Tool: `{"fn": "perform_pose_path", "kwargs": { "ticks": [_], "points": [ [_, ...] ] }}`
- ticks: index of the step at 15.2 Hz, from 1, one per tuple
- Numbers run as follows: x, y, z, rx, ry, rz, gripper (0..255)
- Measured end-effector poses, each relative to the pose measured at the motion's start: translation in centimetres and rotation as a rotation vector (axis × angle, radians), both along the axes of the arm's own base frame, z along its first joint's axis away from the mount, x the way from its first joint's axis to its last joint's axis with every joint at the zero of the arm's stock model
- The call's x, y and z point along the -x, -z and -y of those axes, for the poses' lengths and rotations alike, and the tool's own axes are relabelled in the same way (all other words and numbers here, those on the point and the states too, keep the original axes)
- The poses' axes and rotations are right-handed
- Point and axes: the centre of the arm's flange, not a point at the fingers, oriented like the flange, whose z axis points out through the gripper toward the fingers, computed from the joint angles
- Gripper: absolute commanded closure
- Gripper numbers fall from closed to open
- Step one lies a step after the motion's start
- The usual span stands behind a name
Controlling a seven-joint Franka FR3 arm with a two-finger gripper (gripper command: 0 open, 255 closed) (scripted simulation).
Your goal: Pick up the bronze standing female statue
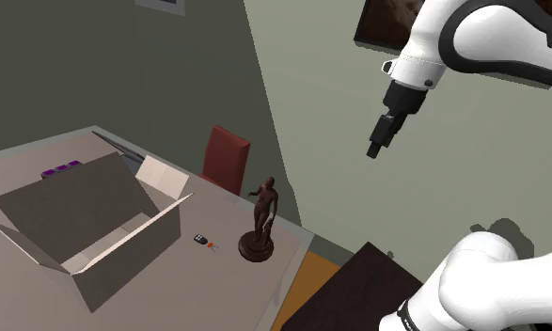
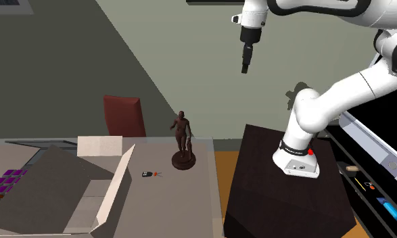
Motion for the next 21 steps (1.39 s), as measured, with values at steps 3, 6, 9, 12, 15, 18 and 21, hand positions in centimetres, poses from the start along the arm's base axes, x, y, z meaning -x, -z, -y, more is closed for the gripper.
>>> {"fn": "perform_pose_path", "kwargs": {
  "ticks": [3, 6, 9, 12, 15, 18, 21],
  "points": [
    [-1.3, 0.9, -0.2, 0.001, 0.004, -0.007, 0],
    [-4.2, 3.3, -0.5, 0.003, 0.013, -0.021, 0],
    [-7.7, 5.7, -1.1, 0.005, 0.023, -0.036, 0],
    [-10.7, 8.3, -1.5, 0.007, 0.033, -0.050, 0],
    [-14.2, 11.0, -2.0, 0.009, 0.042, -0.065, 0],
    [-17.5, 13.8, -2.0, 0.011, 0.053, -0.080, 0],
    [-20.6, 16.4, -2.6, 0.013, 0.062, -0.094, 0]
  ]
}}
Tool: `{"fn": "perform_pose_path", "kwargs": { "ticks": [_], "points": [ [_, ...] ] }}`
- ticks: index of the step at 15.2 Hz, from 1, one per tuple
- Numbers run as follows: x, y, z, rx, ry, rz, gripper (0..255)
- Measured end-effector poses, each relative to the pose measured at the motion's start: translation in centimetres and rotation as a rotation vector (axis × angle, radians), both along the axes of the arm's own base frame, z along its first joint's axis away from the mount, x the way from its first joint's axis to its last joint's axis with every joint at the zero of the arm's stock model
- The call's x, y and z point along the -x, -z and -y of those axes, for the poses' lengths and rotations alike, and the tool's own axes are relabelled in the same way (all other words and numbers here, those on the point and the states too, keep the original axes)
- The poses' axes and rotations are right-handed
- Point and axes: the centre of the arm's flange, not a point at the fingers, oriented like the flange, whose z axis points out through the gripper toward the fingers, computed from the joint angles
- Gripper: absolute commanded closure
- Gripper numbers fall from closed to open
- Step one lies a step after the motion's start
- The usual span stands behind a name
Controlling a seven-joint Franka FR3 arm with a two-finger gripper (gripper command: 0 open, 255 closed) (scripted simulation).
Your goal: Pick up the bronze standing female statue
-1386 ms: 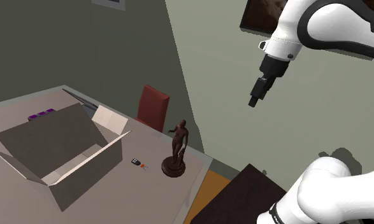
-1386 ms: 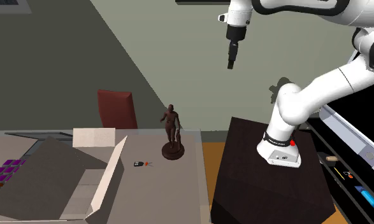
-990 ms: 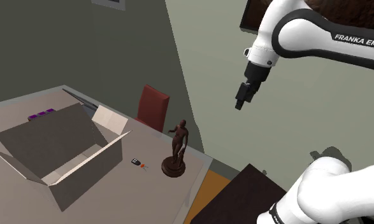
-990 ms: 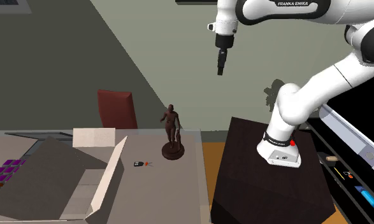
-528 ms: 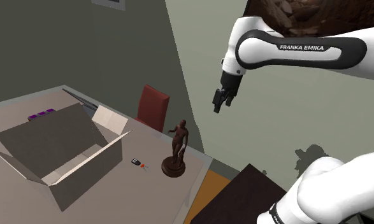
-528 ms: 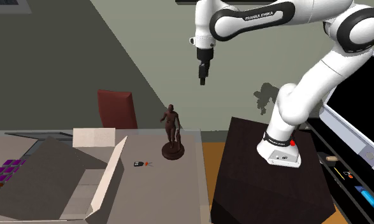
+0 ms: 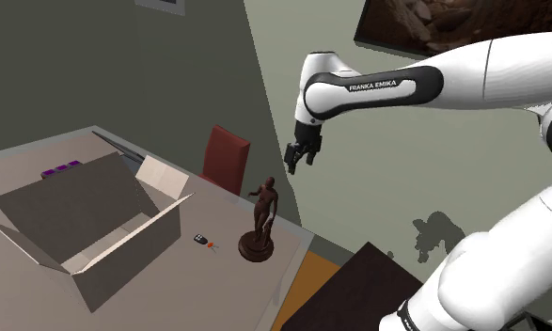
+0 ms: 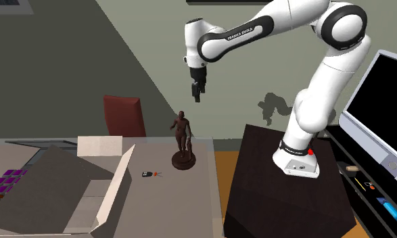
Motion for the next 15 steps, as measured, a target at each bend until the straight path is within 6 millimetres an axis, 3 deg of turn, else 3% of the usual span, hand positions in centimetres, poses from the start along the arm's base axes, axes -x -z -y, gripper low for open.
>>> {"fn": "perform_pose_path", "kwargs": {
  "ticks": [12, 15],
  "points": [
    [-11.8, 11.0, -0.5, 0.008, 0.040, -0.060, 0],
    [-13.7, 13.5, -0.6, 0.010, 0.047, -0.071, 0]
  ]
}}
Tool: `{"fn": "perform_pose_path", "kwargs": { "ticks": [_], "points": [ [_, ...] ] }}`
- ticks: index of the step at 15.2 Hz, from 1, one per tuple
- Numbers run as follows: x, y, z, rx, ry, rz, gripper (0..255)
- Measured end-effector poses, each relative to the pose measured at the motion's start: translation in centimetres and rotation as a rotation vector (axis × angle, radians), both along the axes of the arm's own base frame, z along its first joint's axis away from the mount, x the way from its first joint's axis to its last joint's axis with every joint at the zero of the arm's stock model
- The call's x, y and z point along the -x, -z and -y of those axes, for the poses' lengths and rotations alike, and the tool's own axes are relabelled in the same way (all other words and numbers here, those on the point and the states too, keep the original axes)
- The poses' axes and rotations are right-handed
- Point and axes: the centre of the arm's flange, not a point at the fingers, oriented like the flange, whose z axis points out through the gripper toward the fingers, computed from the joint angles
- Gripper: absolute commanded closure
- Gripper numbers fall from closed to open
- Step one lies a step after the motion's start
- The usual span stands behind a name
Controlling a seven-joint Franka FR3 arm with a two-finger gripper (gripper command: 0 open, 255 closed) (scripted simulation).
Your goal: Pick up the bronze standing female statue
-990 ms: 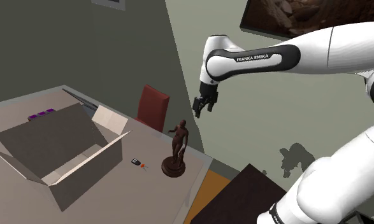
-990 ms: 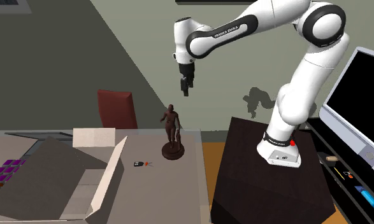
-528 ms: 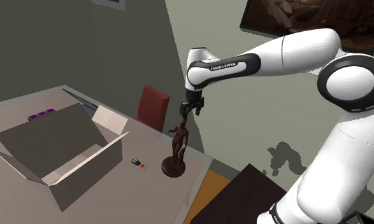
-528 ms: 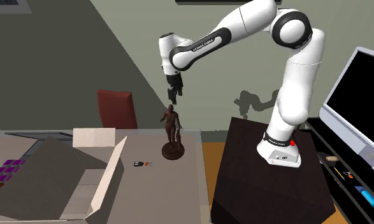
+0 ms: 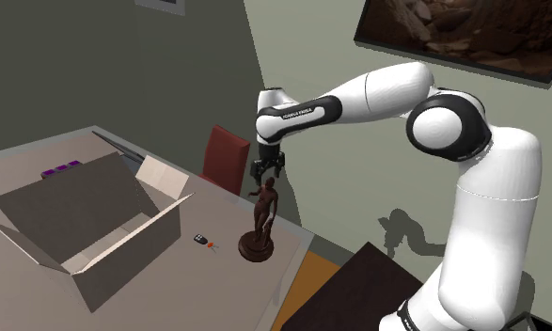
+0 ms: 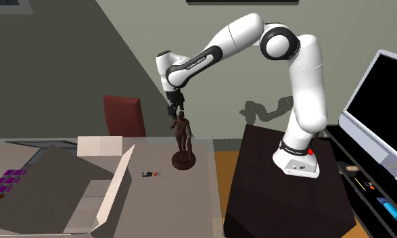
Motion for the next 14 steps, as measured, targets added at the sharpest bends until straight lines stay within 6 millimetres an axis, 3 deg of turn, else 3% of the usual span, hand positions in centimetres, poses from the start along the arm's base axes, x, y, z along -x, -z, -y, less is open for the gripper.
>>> {"fn": "perform_pose_path", "kwargs": {
  "ticks": [7, 8, 14],
  "points": [
    [-0.5, 3.7, 0.0, 0.000, 0.001, -0.002, 0],
    [-0.5, 3.9, -0.1, 0.000, 0.001, -0.002, 255],
    [-0.6, 4.1, -0.1, 0.001, 0.002, 0.000, 255]
  ]
}}
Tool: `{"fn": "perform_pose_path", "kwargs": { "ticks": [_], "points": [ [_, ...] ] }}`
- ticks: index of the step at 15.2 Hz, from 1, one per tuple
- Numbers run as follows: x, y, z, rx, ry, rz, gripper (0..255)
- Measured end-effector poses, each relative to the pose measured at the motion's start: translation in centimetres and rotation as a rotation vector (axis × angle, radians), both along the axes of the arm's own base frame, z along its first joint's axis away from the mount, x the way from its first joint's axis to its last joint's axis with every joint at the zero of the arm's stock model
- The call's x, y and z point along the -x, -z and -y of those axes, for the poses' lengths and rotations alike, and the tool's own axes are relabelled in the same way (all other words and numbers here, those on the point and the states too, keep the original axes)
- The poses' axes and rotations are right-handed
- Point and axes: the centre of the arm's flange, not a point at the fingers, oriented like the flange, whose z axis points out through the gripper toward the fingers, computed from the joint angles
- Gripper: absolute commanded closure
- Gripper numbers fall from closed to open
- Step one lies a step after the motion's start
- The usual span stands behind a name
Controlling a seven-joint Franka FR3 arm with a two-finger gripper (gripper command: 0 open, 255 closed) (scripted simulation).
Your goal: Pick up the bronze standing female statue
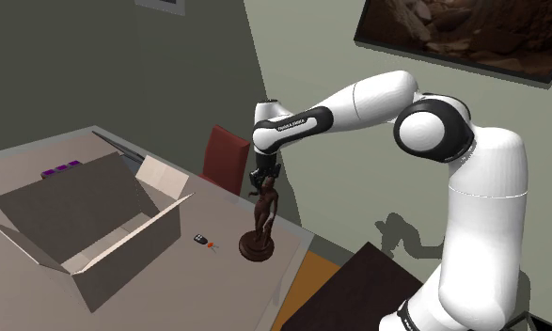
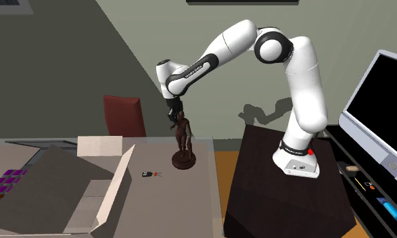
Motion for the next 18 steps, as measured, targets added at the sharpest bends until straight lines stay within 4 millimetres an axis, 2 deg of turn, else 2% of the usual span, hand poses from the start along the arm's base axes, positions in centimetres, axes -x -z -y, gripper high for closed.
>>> {"fn": "perform_pose_path", "kwargs": {
  "ticks": [6, 18],
  "points": [
    [0.1, -0.4, 0.0, 0.000, 0.000, -0.003, 255],
    [0.0, -6.6, -0.1, 0.000, -0.001, -0.004, 255]
  ]
}}
